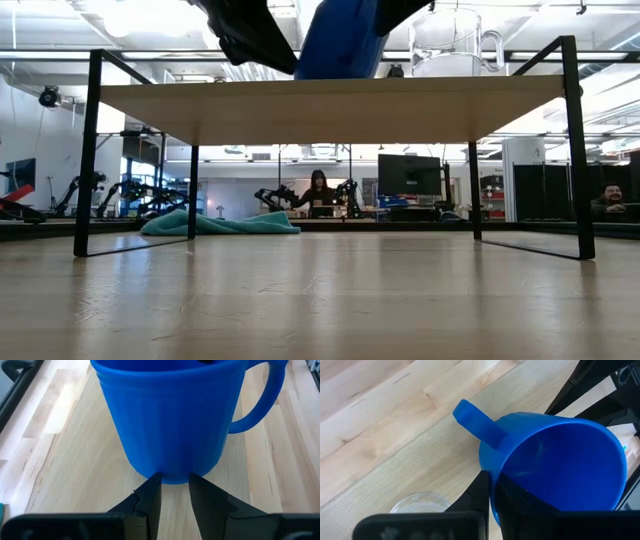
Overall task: Stack small to large cups/mugs on shelf
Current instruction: Put the blue cup on the shelf
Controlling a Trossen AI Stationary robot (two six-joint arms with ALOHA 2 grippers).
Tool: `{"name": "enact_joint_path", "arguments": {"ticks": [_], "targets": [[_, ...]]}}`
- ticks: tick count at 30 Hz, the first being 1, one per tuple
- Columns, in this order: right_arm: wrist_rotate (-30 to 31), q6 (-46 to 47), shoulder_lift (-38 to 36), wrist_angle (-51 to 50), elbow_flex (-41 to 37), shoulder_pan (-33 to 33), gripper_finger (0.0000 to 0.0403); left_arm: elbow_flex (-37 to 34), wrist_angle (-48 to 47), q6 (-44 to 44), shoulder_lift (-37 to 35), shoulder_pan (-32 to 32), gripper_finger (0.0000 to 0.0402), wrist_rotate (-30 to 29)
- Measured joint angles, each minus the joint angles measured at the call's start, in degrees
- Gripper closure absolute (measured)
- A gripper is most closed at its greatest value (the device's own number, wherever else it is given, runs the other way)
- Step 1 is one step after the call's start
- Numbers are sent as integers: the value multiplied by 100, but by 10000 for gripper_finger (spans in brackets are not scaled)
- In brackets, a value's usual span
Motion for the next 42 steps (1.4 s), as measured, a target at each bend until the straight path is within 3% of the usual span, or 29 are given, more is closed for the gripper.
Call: {"name": "enact_joint_path", "arguments": {"ticks": [13, 30, 37, 42], "targets": [[304, 814, 0, 26, 0, -2, 390, 48, 28, -14, -25, 3, 315, 19], [935, 902, 7, 34, 9, -11, 390, 184, 43, 1, -54, -1, 315, 70], [901, 1241, 7, -147, 9, -7, 390, 184, 20, -1, -249, 0, 315, 41], [464, 1240, 7, -131, 9, -9, 390, 166, 13, 1, -445, 14, 315, 35]]}}
